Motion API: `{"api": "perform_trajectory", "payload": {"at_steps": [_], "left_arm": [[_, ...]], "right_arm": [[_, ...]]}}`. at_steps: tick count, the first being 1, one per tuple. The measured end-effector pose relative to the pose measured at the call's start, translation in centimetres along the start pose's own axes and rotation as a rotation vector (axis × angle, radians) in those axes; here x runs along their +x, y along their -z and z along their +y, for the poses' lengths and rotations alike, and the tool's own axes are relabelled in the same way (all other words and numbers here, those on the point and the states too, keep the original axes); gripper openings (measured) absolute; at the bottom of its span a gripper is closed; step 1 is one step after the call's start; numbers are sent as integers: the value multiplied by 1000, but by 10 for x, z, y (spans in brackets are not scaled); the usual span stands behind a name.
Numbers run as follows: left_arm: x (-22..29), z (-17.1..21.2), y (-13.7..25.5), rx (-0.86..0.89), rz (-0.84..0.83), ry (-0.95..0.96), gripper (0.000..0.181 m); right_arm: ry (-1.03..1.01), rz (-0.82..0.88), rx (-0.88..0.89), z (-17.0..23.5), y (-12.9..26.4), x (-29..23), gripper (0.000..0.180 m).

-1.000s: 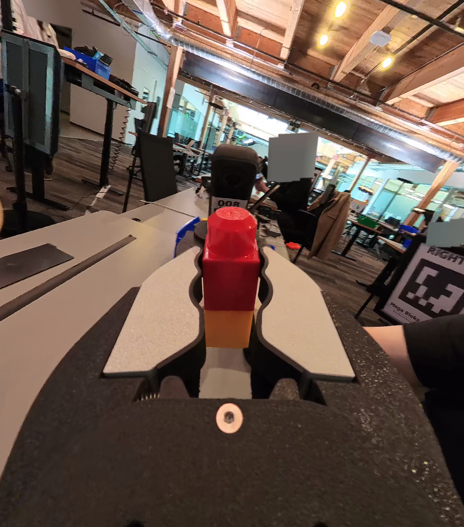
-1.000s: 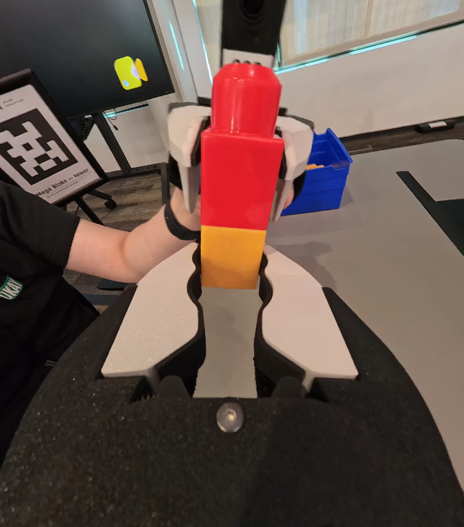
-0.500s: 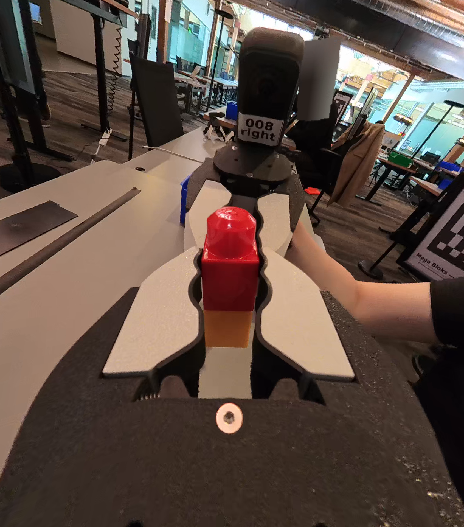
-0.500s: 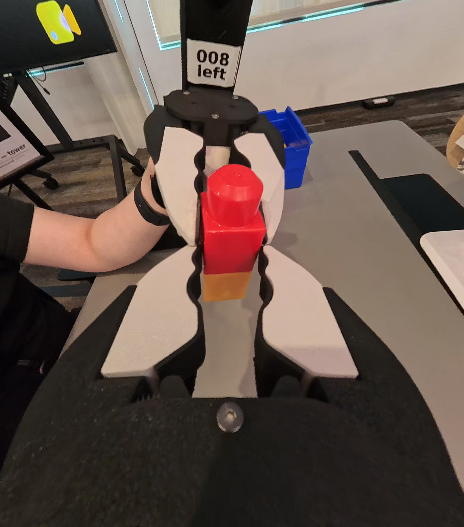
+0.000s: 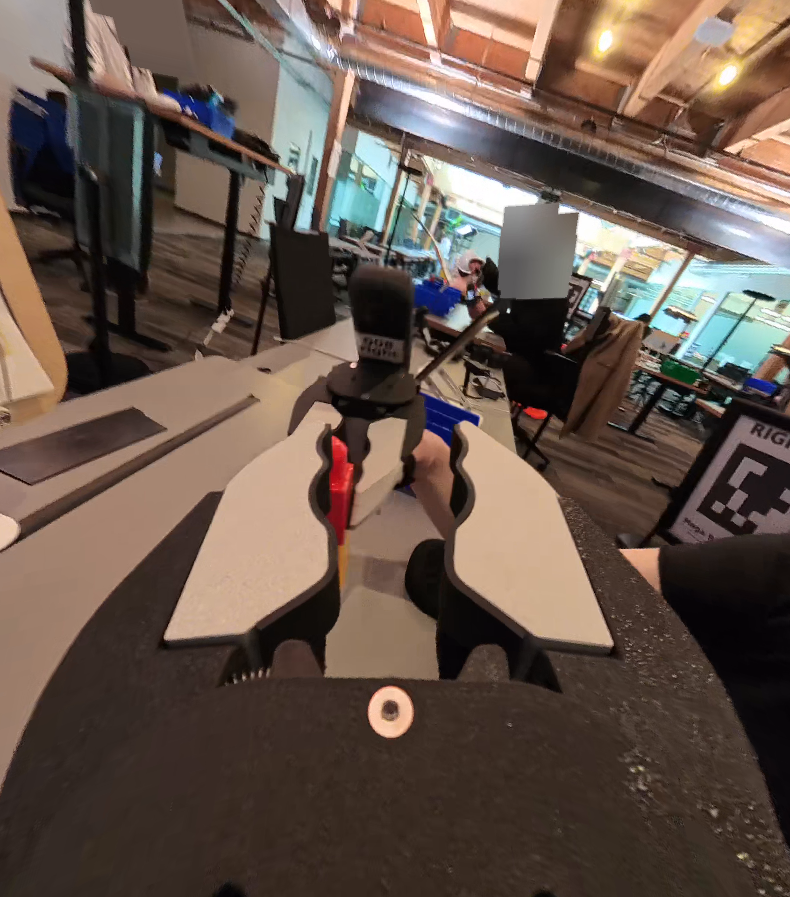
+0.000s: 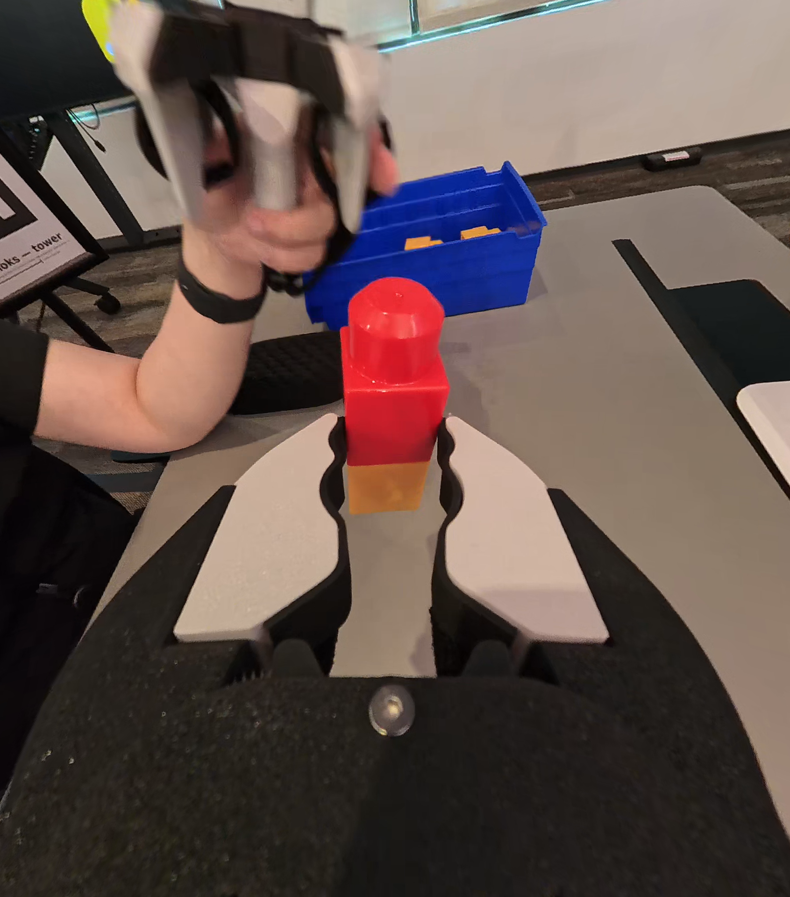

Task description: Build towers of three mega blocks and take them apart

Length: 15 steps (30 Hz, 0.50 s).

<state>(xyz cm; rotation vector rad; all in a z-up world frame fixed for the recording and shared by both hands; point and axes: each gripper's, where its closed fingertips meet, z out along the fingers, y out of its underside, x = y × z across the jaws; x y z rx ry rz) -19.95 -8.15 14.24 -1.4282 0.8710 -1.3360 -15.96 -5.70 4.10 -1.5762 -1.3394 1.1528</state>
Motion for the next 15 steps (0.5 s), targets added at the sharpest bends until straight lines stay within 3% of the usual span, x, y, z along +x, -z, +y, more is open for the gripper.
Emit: {"api": "perform_trajectory", "payload": {"at_steps": [2, 5, 10, 15], "left_arm": [[9, -7, 30, -24, -102, -56, 41], [-13, 4, 94, -214, -377, -92, 41], [-91, 50, 271, -668, -935, -31, 34], [-145, 142, 410, -1150, -1066, 156, 35]], "right_arm": [[-22, -6, 26, -1, 5, 3, 35], [-43, 7, 43, 1, 14, 10, 35], [-43, 46, 102, -9, 34, 15, 35], [-52, 70, 115, -9, 42, 20, 35]]}}
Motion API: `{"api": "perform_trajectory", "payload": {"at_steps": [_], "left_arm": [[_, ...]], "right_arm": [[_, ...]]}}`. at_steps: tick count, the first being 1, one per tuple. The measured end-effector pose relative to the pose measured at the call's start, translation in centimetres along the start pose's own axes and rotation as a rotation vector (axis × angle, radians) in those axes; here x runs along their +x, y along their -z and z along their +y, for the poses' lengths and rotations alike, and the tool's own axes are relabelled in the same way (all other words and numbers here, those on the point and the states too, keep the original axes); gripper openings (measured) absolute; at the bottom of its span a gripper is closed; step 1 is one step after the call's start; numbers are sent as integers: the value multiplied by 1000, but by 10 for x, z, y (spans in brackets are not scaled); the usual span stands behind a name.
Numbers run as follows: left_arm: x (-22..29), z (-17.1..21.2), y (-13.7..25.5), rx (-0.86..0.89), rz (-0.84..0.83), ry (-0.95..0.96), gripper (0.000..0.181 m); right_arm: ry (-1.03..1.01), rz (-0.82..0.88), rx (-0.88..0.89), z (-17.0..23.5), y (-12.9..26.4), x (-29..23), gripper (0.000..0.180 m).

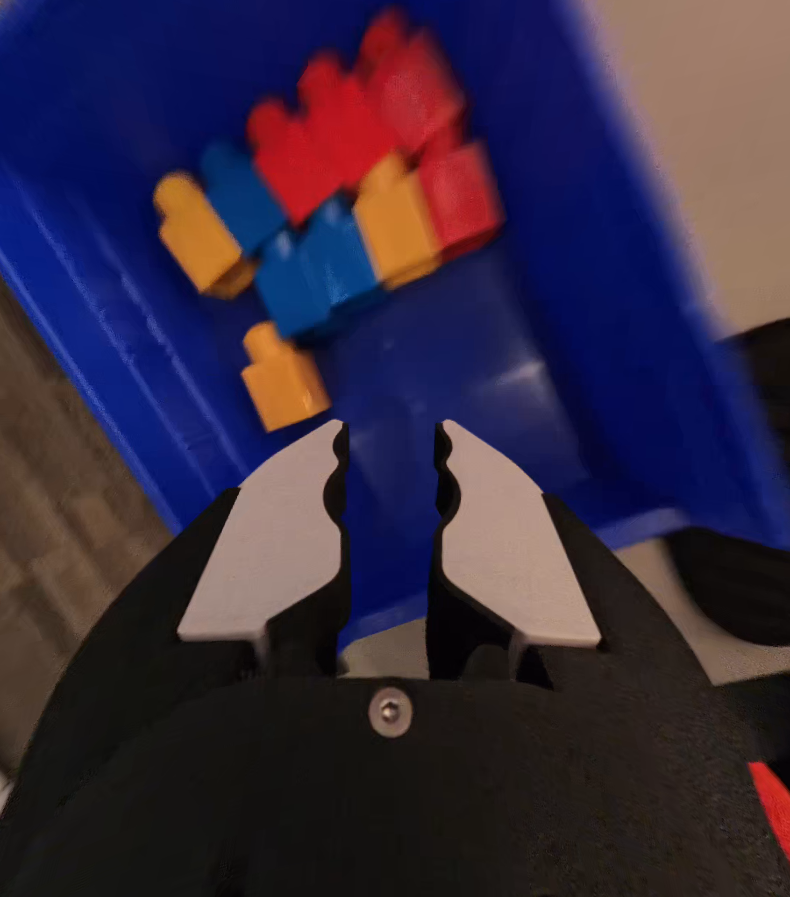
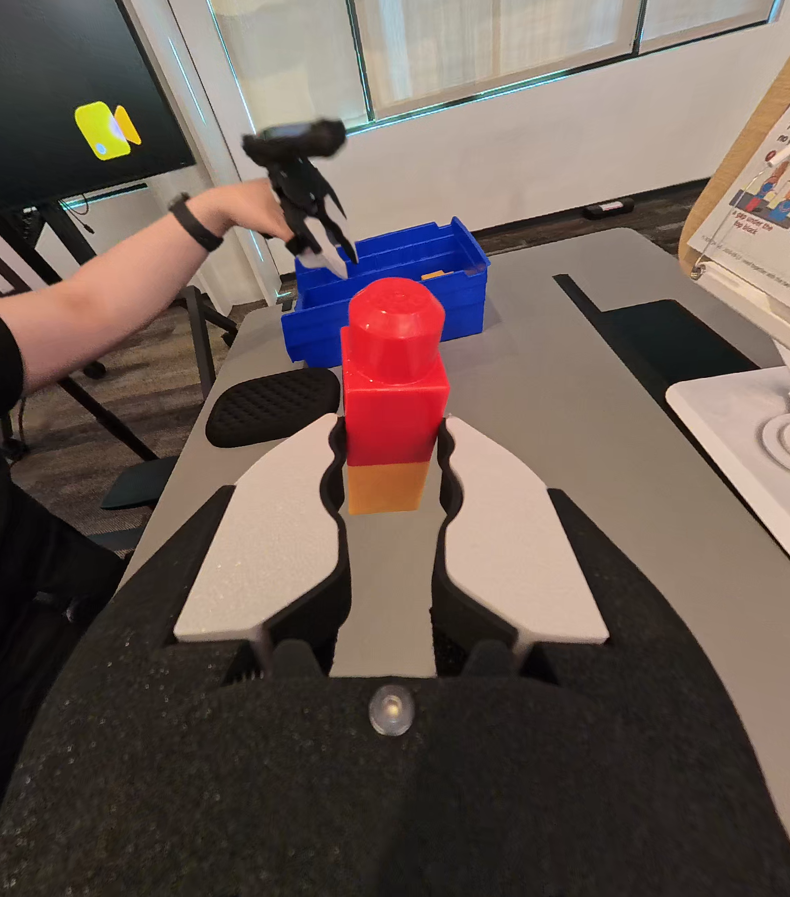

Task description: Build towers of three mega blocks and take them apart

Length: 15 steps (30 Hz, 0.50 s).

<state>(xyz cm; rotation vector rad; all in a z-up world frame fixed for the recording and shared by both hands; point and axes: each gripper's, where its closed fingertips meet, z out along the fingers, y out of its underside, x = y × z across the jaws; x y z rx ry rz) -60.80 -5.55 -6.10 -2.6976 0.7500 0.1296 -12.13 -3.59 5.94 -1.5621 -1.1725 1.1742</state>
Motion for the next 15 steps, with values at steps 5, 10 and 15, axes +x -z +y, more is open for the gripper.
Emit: {"api": "perform_trajectory", "payload": {"at_steps": [5, 10, 15], "left_arm": [[-38, 16, -45, -86, -125, -117, 49], [-55, 5, -59, -104, -181, -181, 52], [-58, -2, -66, -122, -162, -161, 49]], "right_arm": [[-29, 17, 22, 4, 10, 6, 35], [-55, 20, 57, 3, 20, 12, 35], [-64, 16, 68, 2, 25, 13, 35]]}}
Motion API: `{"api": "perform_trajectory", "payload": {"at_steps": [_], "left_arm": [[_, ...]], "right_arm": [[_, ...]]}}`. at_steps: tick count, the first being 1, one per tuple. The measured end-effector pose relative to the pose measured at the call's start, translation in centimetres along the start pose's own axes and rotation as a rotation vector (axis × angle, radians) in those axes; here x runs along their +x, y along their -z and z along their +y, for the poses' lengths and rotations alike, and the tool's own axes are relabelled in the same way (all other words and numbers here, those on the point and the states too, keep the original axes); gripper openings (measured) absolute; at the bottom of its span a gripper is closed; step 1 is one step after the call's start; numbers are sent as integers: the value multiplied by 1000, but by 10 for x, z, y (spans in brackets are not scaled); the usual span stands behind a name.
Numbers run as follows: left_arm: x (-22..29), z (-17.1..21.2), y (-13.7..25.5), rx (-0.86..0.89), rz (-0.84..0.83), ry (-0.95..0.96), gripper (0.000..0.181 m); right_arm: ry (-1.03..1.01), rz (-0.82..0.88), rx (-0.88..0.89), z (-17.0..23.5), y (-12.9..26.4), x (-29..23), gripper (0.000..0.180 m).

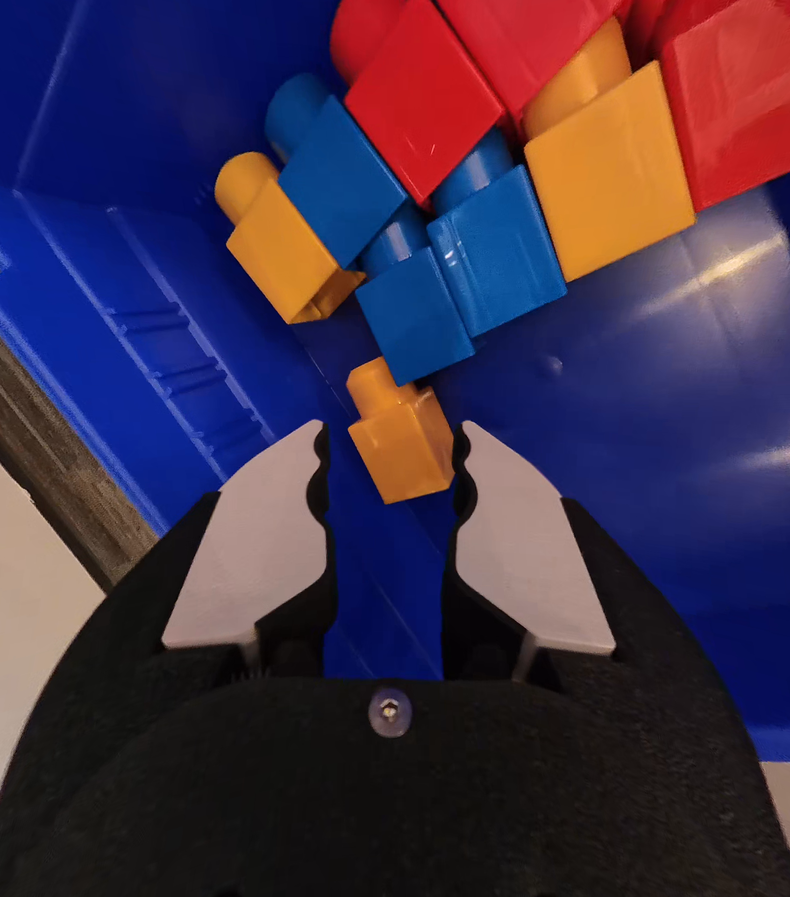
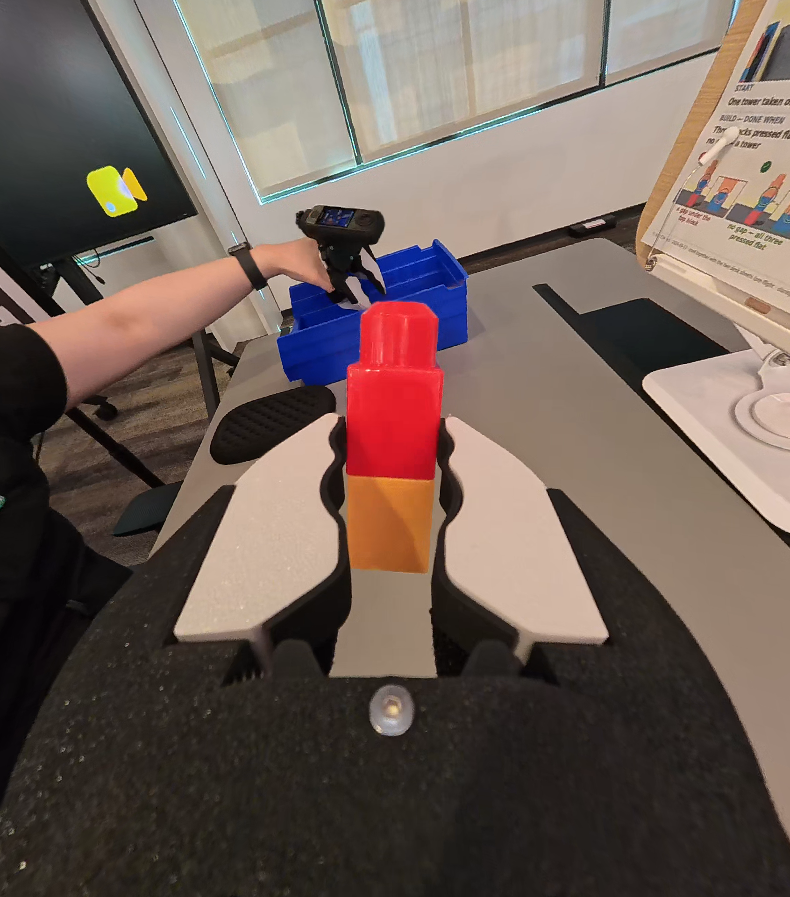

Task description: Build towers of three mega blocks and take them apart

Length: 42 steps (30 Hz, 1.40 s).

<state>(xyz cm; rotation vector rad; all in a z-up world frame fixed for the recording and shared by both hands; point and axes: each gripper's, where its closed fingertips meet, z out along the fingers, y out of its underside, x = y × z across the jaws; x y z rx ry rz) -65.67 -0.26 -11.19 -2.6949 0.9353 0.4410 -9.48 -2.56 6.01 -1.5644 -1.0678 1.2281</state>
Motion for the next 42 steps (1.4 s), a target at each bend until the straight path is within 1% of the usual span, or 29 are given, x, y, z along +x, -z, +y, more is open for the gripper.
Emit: {"api": "perform_trajectory", "payload": {"at_steps": [3, 6, 8, 12, 16, 17, 18, 19, 20, 22, 25, 27, 29, 32, 35, 36, 39, 42], "left_arm": [[4, 4, -6, -41, 4, -29, 48], [14, 10, -12, -82, 40, -24, 54], [18, 11, -13, -77, 41, -25, 60], [26, 17, -11, -60, 18, -52, 61], [45, 25, -5, -41, 56, -67, 56], [53, 27, -4, -31, 76, -72, 51], [60, 28, -2, -19, 90, -85, 43], [63, 30, 0, -11, 81, -100, 41], [60, 32, 3, -7, 47, -110, 49], [53, 35, 9, 11, 4, -114, 53], [48, 47, 18, 7, 34, -113, 58], [50, 52, 24, 18, 69, -158, 61], [51, 58, 27, 2, 64, -244, 62], [43, 66, 28, -75, -23, -397, 61], [33, 68, 28, -158, -79, -496, 63], [31, 68, 27, -179, -74, -514, 66], [32, 63, 27, -205, -32, -559, 68], [38, 60, 23, -214, -3, -622, 66]], "right_arm": [[-3, -15, 8, 0, 1, -2, 35], [-11, -21, 12, 0, 1, -2, 35], [-11, -18, 8, 1, 1, -1, 35], [-2, -24, -2, 2, 1, -3, 35], [0, -34, -11, 3, -2, -5, 35], [1, -30, -14, 4, -3, -4, 35], [-2, -32, -13, 4, -3, -4, 35], [-6, -39, -10, 4, -3, -4, 35], [-8, -43, -5, 4, -3, -4, 35], [-12, -47, -3, 5, -3, -4, 35], [-21, -49, -9, 8, -5, -2, 35], [-26, -50, -10, 9, -5, -1, 35], [-29, -54, -9, 9, -5, -1, 35], [-31, -60, -8, 9, -6, -1, 35], [-32, -58, -16, 10, -7, -1, 35], [-33, -62, -19, 11, -8, -1, 35], [-46, -63, -41, 15, -9, -1, 35], [-53, -57, -55, 18, -11, 1, 35]]}}
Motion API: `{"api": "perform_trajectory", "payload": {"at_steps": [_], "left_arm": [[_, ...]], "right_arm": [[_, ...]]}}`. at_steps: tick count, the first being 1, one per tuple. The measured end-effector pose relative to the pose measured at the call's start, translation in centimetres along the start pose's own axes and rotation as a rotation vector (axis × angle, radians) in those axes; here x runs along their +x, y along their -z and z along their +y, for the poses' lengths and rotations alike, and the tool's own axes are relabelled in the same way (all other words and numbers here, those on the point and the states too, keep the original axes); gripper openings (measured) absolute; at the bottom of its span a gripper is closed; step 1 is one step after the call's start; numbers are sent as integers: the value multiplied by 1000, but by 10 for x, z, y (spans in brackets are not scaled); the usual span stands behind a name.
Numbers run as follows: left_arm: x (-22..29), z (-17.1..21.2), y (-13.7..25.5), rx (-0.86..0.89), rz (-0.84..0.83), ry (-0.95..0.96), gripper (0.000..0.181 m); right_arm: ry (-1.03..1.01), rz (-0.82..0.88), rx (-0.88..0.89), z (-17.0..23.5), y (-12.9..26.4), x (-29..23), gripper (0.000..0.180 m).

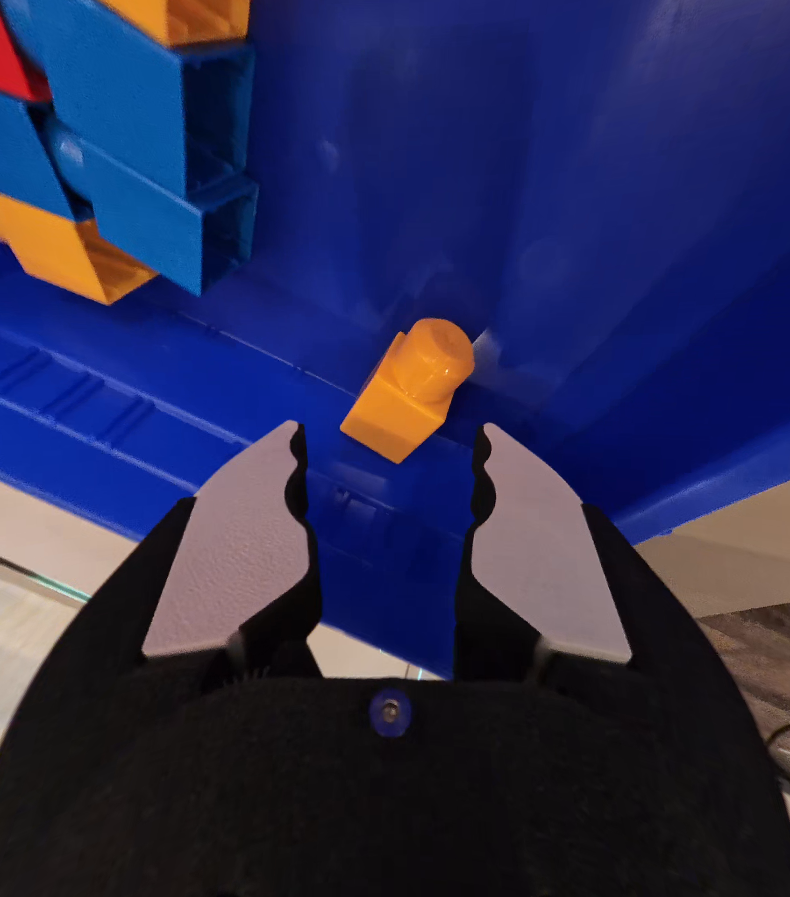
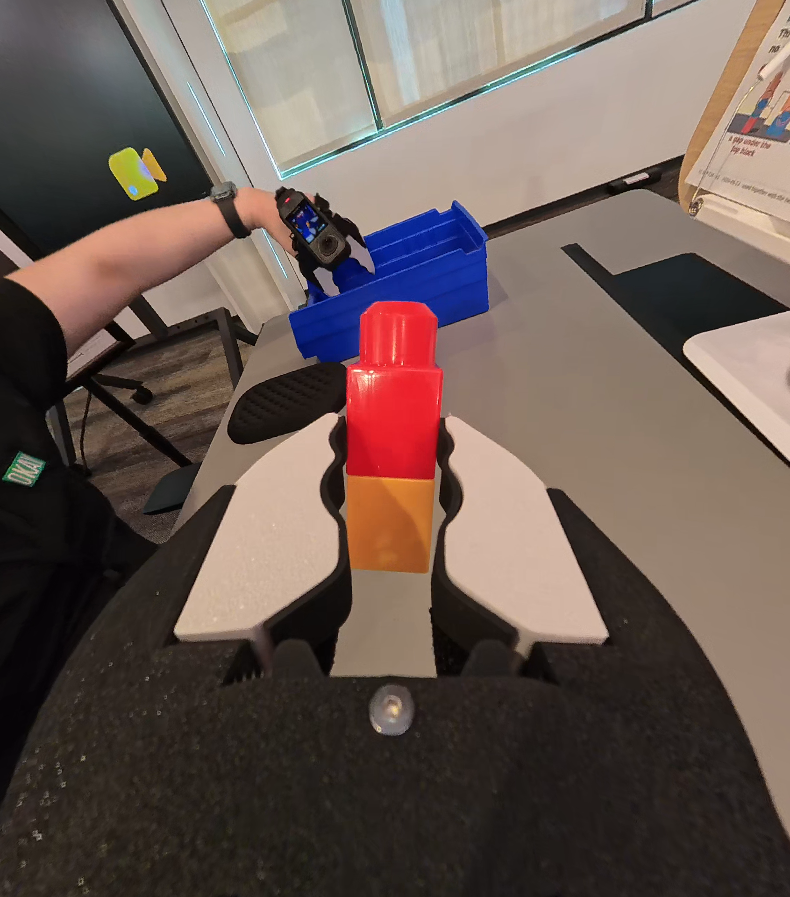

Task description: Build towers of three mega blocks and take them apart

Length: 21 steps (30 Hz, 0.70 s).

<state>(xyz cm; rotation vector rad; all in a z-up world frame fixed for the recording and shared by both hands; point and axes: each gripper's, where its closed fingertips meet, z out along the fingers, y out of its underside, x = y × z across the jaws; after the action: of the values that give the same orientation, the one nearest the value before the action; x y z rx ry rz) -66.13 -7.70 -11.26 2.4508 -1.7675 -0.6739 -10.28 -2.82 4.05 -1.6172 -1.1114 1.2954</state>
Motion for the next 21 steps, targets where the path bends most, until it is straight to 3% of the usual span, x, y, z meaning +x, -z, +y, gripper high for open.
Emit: {"api": "perform_trajectory", "payload": {"at_steps": [6, 8, 10, 15, 17, 21], "left_arm": [[4, 7, -27, -91, 17, -62, 64], [5, 5, -29, -88, 36, -65, 55], [8, 0, -28, -45, 76, -28, 39], [17, 2, -26, -62, 189, 135, 38], [19, -5, -20, -15, 247, 236, 38], [0, -33, 13, 246, 199, 375, 38]], "right_arm": [[-11, -19, 13, -2, 0, -1, 35], [-13, -26, 16, -2, 0, -2, 35], [-17, -27, 13, -1, 0, -1, 35], [-32, -32, 6, 2, -2, 3, 35], [-44, -40, 11, 3, -3, 4, 35], [-78, -64, 43, 3, -6, 9, 35]]}}
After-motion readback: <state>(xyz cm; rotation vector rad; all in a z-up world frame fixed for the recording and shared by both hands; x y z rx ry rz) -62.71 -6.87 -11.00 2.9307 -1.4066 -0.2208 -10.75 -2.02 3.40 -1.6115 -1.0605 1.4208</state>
